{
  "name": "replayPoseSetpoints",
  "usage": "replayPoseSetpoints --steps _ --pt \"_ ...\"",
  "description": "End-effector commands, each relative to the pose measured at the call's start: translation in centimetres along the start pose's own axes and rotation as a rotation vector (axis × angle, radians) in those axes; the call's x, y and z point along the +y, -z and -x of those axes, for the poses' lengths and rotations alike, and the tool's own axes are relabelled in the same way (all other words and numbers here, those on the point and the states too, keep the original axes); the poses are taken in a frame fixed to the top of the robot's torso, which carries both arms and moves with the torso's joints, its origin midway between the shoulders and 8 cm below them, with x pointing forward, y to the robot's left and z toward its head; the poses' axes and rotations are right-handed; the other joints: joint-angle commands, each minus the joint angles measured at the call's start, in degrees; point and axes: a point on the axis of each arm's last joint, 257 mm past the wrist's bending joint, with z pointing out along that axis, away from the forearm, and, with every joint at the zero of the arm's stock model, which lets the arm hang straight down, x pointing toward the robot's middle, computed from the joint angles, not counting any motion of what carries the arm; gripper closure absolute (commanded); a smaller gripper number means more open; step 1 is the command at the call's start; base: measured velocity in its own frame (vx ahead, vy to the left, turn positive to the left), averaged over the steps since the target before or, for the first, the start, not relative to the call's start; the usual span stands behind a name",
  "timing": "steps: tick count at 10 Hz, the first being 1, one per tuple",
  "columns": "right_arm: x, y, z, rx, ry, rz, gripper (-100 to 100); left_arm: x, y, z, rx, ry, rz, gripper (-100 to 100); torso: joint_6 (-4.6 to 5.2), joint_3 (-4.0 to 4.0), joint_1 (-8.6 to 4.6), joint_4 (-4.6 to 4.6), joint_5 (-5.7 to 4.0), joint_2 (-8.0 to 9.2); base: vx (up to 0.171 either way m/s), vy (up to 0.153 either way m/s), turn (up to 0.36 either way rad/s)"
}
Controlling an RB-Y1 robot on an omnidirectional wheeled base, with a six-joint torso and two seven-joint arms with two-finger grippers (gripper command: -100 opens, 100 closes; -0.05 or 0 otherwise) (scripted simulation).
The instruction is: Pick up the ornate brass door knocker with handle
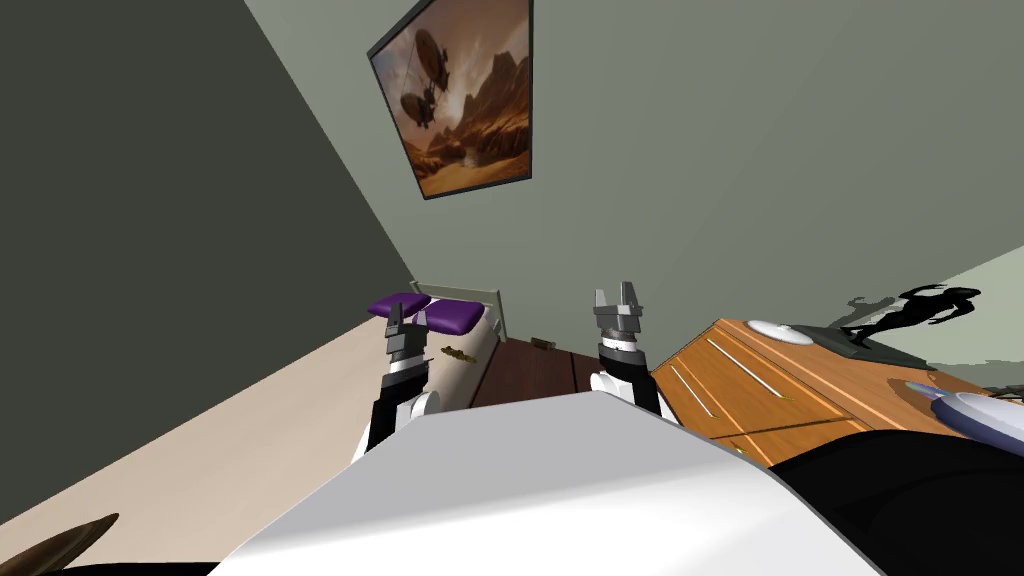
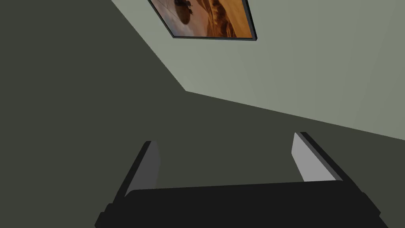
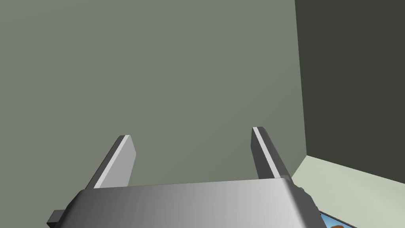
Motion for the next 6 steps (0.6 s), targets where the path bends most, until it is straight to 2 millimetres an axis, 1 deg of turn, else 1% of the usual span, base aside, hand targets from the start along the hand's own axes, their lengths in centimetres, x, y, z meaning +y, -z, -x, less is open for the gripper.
replayPoseSetpoints --steps 1,3,6 --pt "0.0 0.0 0.0 0.000 0.000 0.000 0 0.7 0.1 -0.5 0.030 -0.010 0.015 -100 0.00 0.00 0.00 0.00 0.00 0.00 -0.010 -0.003 0.009" --pt "0.0 0.0 0.0 0.000 0.000 0.000 0 2.3 0.3 -1.3 0.073 -0.021 0.049 -100 0.00 0.04 0.00 0.01 0.00 0.07 -0.026 -0.006 0.012" --pt "0.0 0.0 0.0 0.000 0.000 0.000 0 5.9 1.3 -2.7 0.130 -0.026 0.127 -100 0.01 0.06 -0.01 0.02 0.00 0.11 -0.034 -0.006 0.013"
